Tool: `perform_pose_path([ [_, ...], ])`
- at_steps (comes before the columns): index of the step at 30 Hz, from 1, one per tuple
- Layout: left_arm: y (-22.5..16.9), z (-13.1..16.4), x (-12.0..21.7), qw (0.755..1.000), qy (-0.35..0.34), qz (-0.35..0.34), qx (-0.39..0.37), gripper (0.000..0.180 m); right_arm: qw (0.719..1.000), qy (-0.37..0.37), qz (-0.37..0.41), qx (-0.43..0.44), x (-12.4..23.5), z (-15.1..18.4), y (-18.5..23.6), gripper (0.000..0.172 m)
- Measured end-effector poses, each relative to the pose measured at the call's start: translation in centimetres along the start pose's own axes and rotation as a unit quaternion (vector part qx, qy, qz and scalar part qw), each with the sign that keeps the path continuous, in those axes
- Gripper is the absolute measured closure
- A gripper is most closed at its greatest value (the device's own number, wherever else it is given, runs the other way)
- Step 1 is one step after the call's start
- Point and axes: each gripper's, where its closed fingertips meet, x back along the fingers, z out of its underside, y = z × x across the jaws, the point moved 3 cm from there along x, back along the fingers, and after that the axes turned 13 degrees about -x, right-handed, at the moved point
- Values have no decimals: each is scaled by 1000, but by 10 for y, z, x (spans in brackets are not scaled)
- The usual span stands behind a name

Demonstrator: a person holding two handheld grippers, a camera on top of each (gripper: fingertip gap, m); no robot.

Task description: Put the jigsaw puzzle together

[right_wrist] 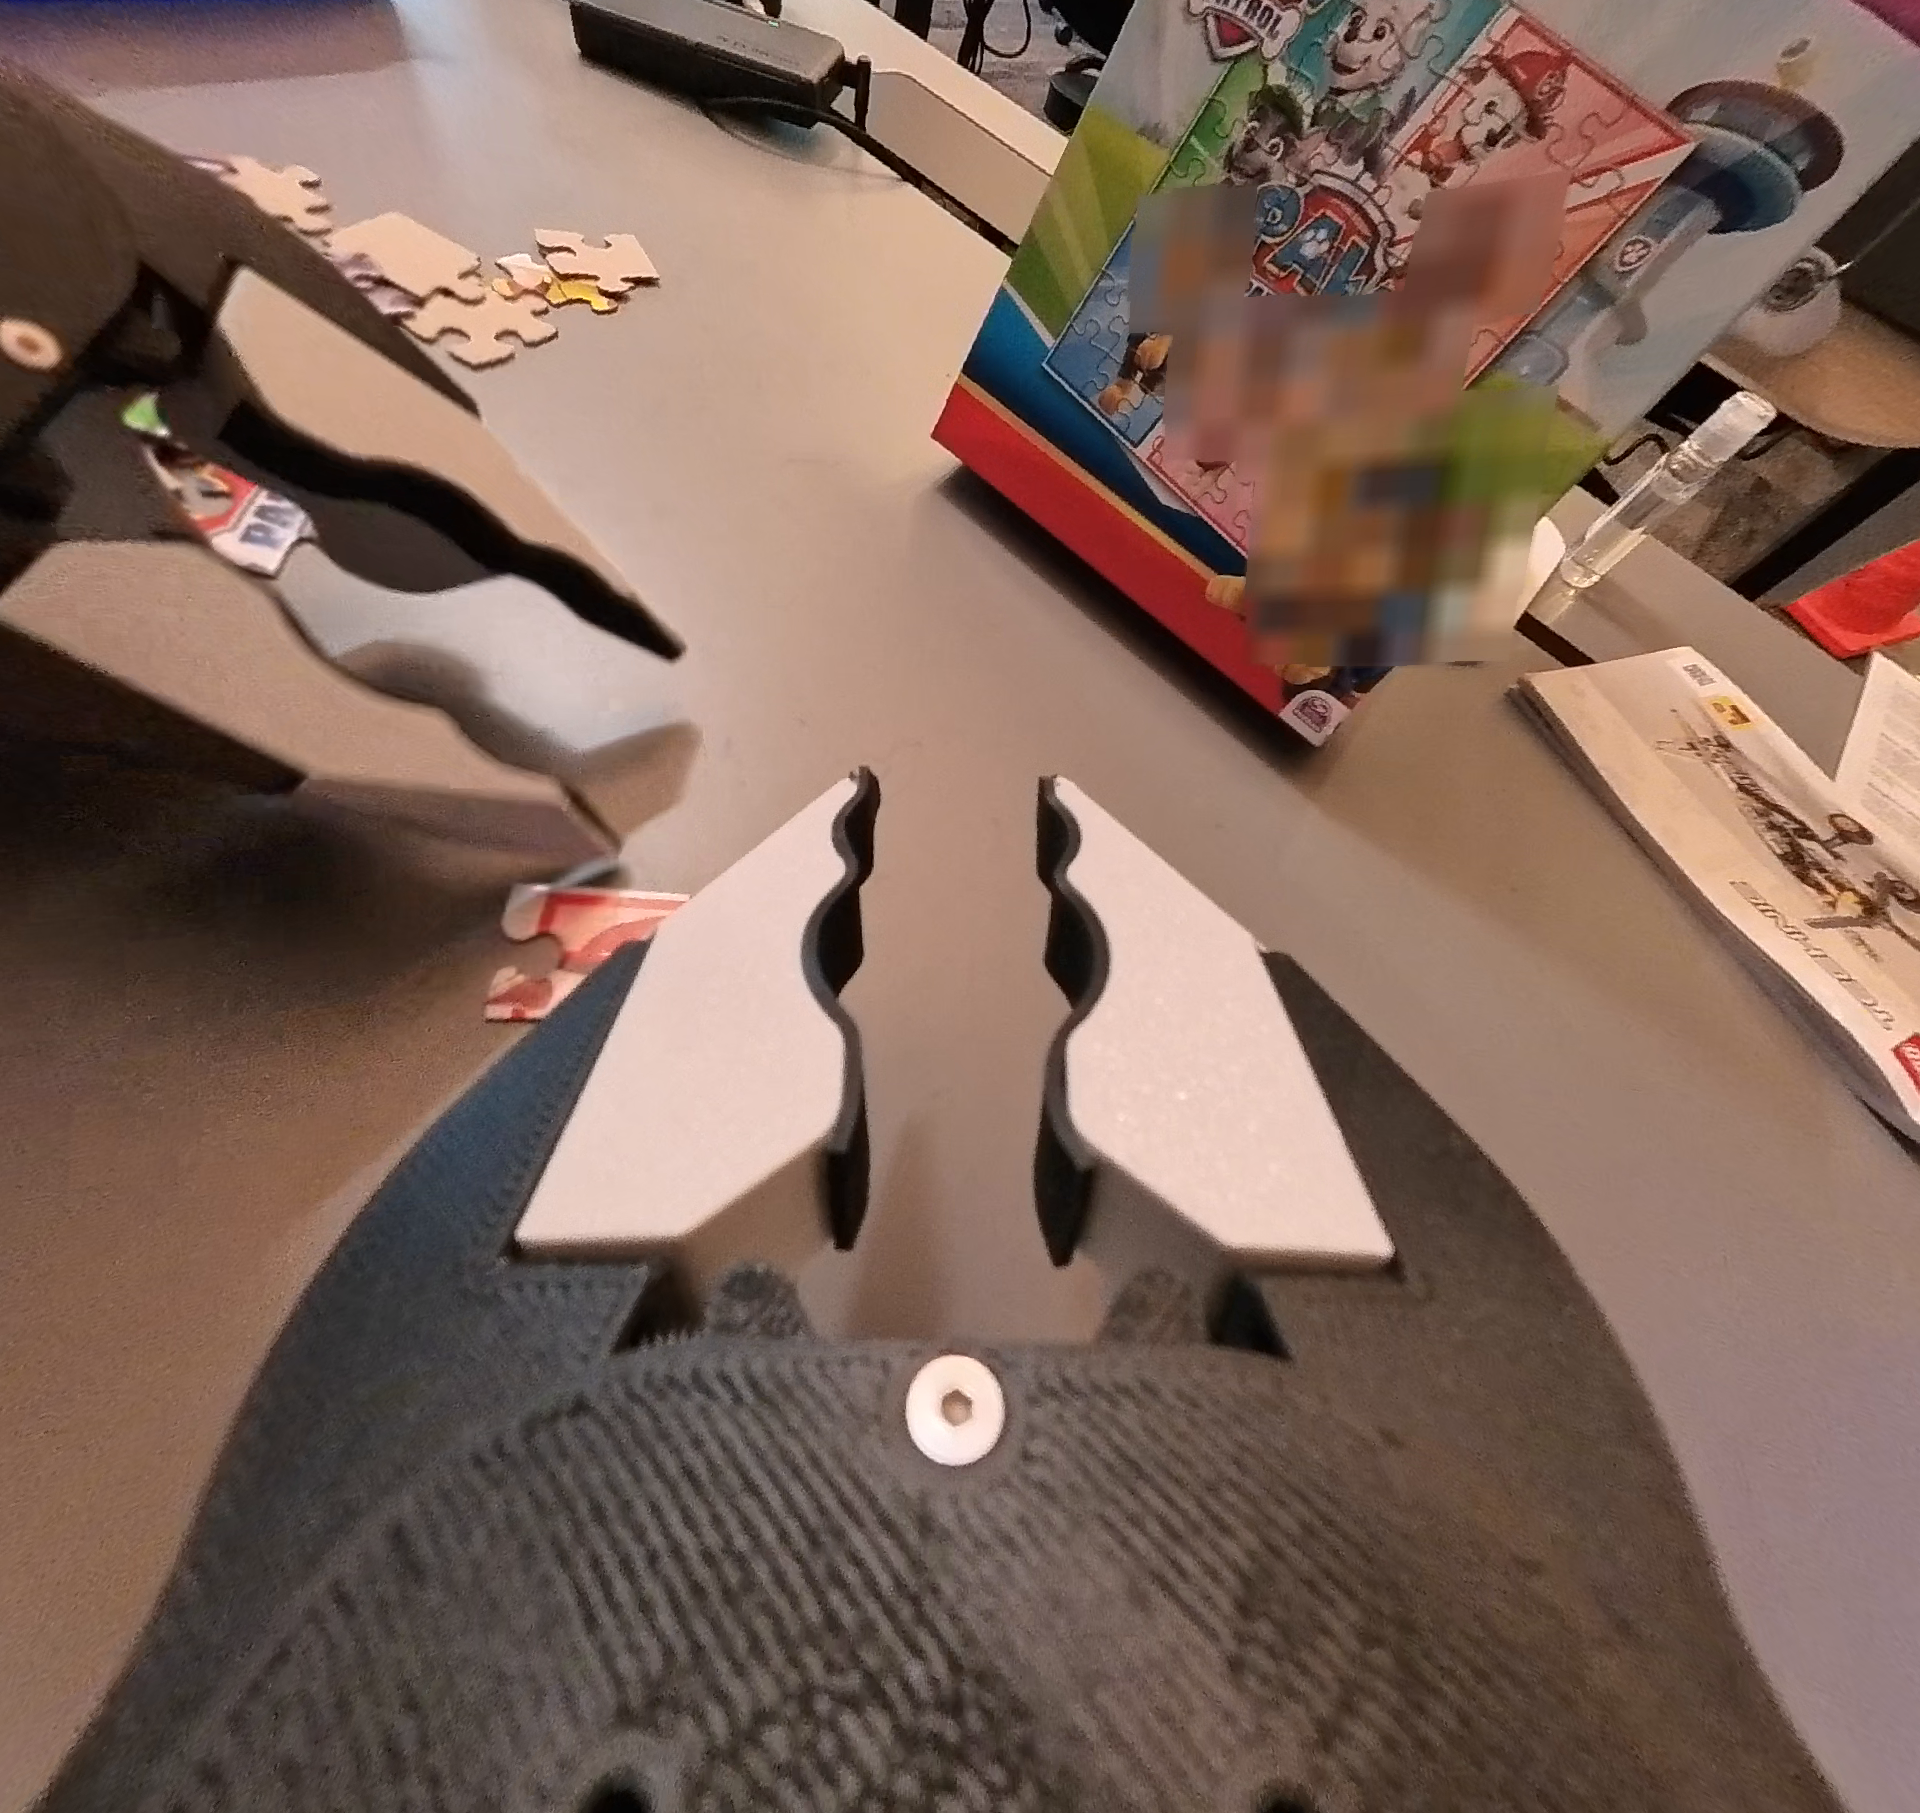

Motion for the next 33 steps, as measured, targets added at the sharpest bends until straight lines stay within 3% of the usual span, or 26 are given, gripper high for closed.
perform_pose_path([
  [2, 11, 0, 3, 999, -13, -15, 32, 130, 1000, 0, 0, -1, 0, 0, 0, 142],
  [6, -17, -22, 15, 987, -93, 115, 62, 113, 1000, 1, -1, -2, 0, 0, 0, 142],
  [8, -30, -21, 11, 987, -73, 135, 44, 105, 1000, 2, 0, -3, 0, 1, 0, 142],
  [11, -38, -6, -2, 994, 2, 106, -18, 94, 1000, 1, -1, -3, 0, 1, 0, 142],
  [20, -2, 0, -2, 1000, 12, -2, 20, 126, 1000, 0, -3, -3, 0, 0, 1, 142],
  [26, -5, -1, -2, 1000, 10, 3, 7, 132, 1000, 2, -4, -3, 0, 0, 1, 142],
  [33, 4, 3, -3, 999, 22, -21, 24, 156, 1000, 3, -5, -3, -1, 1, 2, 142],
])
